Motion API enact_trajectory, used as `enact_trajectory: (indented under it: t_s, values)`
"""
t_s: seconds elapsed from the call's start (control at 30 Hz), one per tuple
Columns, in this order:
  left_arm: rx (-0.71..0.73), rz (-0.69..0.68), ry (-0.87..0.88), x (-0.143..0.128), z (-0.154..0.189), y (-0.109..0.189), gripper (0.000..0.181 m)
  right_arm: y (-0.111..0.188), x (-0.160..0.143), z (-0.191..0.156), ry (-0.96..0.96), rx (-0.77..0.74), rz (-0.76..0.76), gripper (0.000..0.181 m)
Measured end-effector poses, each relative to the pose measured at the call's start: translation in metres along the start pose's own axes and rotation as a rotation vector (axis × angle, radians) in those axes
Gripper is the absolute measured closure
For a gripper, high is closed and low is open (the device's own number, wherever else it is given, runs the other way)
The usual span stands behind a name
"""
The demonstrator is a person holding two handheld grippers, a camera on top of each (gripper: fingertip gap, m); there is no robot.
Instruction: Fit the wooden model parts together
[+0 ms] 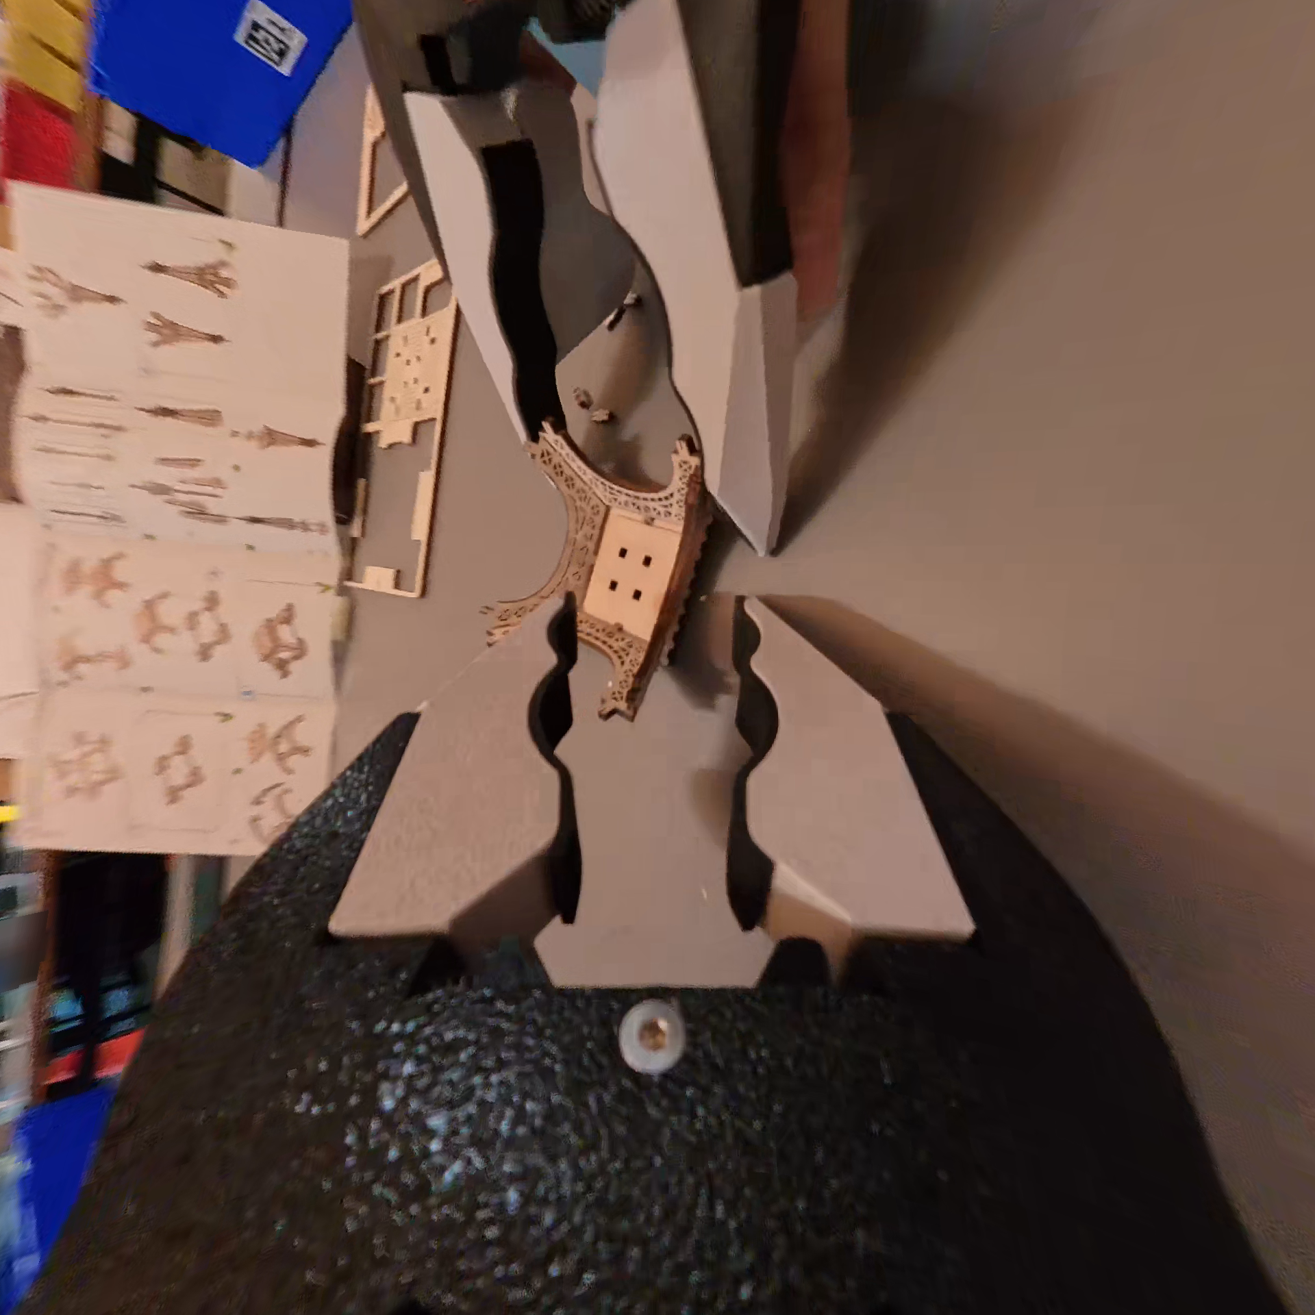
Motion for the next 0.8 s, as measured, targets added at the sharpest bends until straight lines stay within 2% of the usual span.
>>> enact_trajectory:
  t_s: [0.3, 0.43, 0.6, 0.8]
  values:
    - [0.259, -0.071, -0.290, 0.004, 0.006, -0.006, 0.150, 0.002, 0.002, -0.004, 0.012, -0.008, 0.020, 0.100]
    - [0.308, -0.051, -0.329, 0.005, 0.007, -0.007, 0.148, 0.008, 0.006, -0.002, 0.012, -0.022, 0.045, 0.100]
    - [0.394, -0.050, -0.372, 0.007, 0.001, -0.007, 0.134, 0.016, 0.016, -0.003, -0.012, -0.004, 0.132, 0.100]
    - [0.498, -0.062, -0.439, 0.007, -0.004, -0.013, 0.139, 0.024, 0.023, -0.005, -0.009, -0.013, 0.146, 0.100]
Point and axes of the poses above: each gripper's, where its closed fingertips meet, y back along the fingers, x out of its top, z = x × y across the jaws, the point moved 4 cm from there along y, back along the fingers, and after that the axes turned 1 degree about x, right-handed, at the moved point
